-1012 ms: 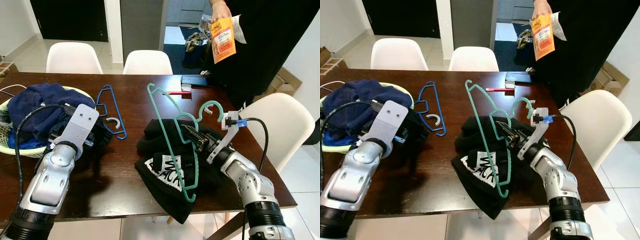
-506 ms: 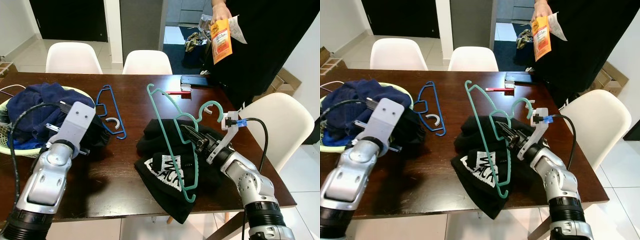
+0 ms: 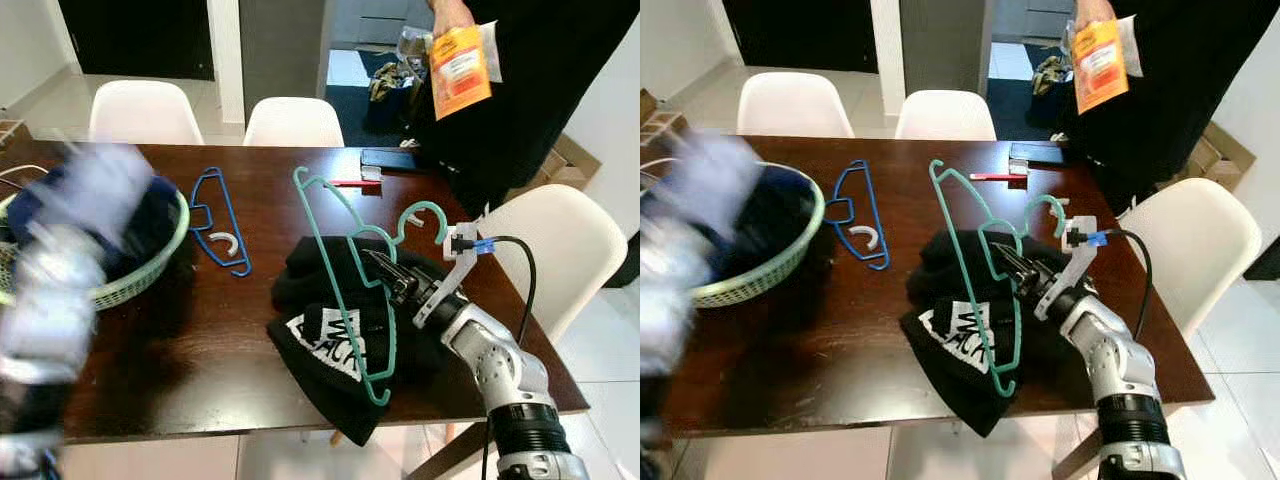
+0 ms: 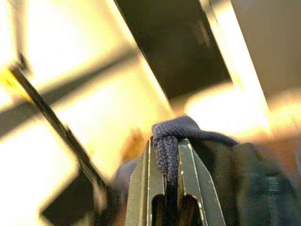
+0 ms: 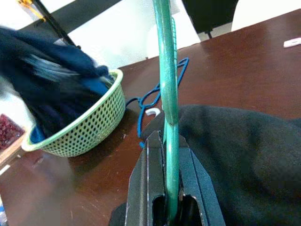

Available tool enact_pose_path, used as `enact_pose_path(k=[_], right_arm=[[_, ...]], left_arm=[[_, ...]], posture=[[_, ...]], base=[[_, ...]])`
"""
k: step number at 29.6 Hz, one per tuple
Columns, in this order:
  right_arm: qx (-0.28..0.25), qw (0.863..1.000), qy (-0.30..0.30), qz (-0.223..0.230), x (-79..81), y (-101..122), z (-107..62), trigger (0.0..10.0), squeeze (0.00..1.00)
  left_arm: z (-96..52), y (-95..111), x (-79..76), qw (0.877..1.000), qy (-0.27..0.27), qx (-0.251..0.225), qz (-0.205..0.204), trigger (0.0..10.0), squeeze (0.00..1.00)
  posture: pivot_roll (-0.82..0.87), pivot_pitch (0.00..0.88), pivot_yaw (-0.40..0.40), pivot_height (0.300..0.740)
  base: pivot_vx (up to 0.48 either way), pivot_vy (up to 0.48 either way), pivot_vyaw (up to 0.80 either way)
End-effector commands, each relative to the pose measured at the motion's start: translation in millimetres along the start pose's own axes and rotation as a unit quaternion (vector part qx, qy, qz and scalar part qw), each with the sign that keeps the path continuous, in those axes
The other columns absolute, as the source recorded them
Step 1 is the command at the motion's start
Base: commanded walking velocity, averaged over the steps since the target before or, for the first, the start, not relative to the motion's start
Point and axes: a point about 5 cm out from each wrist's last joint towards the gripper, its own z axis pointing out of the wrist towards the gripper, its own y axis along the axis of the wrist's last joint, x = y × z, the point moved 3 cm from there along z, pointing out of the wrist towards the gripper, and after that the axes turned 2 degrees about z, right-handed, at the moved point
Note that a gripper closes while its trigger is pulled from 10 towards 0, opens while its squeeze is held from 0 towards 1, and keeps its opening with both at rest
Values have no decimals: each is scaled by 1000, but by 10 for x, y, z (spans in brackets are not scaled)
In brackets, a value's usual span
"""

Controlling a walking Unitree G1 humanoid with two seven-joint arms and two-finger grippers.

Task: Hang hanger

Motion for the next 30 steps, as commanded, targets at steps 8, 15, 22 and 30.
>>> enact_pose_path(k=[8, 15, 22, 30], right_arm=[[-5, 1000, 0, 11, -6, -2, 13, 10000, 0], [-7, 1000, -1, 10, -4, -1, 14, 10000, 0], [-8, 1000, 1, 13, -3, 5, 32, 10000, 0], [-15, 1000, -3, 13, -5, 45, 48, 10000, 0]], left_arm=[[-101, 981, -324, 955, -143, -176, -188, 10000, 0], [-247, 1381, -322, 909, -200, -255, -264, 10000, 0], [-50, 1285, -28, 941, -131, -252, -186, 10000, 0], [113, 253, -112, 990, -122, -21, -61, 10000, 0]], posture=[[87, 18, -58, 740], [87, 14, -57, 740], [91, 36, -51, 740], [94, 55, -46, 740]], base=[[0, 0, 0], [0, 0, 0], [0, 0, 0], [0, 0, 0]])
